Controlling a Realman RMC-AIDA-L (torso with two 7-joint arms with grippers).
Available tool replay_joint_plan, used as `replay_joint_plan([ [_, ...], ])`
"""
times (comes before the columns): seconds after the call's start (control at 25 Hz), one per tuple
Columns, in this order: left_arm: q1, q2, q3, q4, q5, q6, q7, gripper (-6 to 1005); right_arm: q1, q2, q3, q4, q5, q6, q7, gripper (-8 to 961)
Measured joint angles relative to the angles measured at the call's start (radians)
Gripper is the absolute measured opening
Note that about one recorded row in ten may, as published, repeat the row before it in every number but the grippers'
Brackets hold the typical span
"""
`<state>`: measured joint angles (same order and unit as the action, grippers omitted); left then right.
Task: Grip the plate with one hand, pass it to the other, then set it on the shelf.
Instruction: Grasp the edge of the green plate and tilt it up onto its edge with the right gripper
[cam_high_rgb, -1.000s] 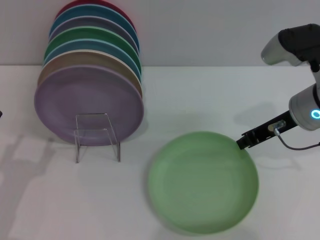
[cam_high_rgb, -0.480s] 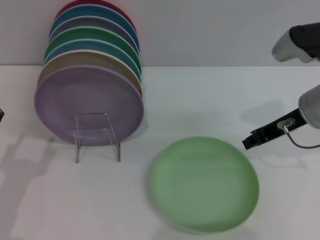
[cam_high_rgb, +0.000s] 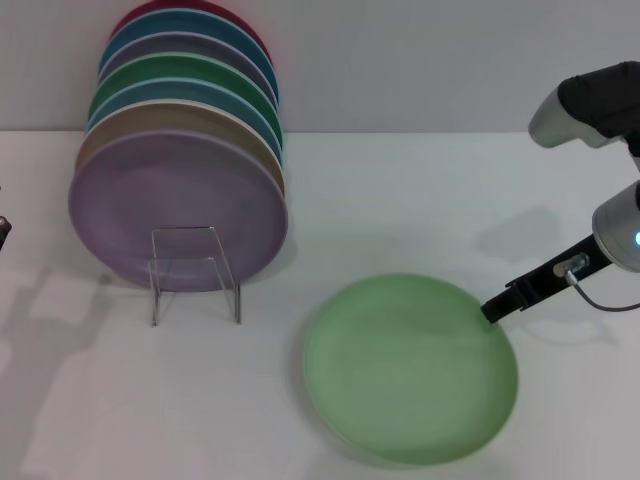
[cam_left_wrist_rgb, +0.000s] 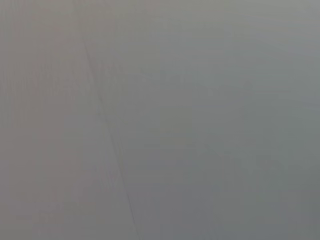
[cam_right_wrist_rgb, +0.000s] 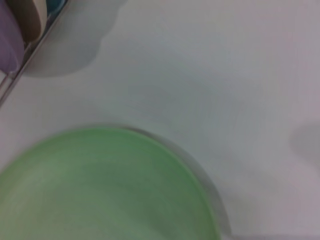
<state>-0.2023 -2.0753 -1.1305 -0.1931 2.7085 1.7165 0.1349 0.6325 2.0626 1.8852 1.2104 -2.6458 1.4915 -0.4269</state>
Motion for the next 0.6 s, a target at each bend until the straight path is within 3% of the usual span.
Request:
replay_joint_plan([
  [0.12,-0.001,0.0,0.0,0.0,0.0,0.0,0.0,785,0.008,0.001,-0.005,-0.029,-0.002,-0.017,0.002,454],
  [0.32,-0.003,0.0,0.0,0.0,0.001,-0.001,0.0,785,0.021,0.004,-0.021,-0.056,-0.003,-0.038,0.002,650],
  [0.6,-0.005,0.0,0.0,0.0,0.0,-0.002,0.0,785,0.044,0.004,-0.029,-0.111,-0.003,-0.066,0.002,610],
])
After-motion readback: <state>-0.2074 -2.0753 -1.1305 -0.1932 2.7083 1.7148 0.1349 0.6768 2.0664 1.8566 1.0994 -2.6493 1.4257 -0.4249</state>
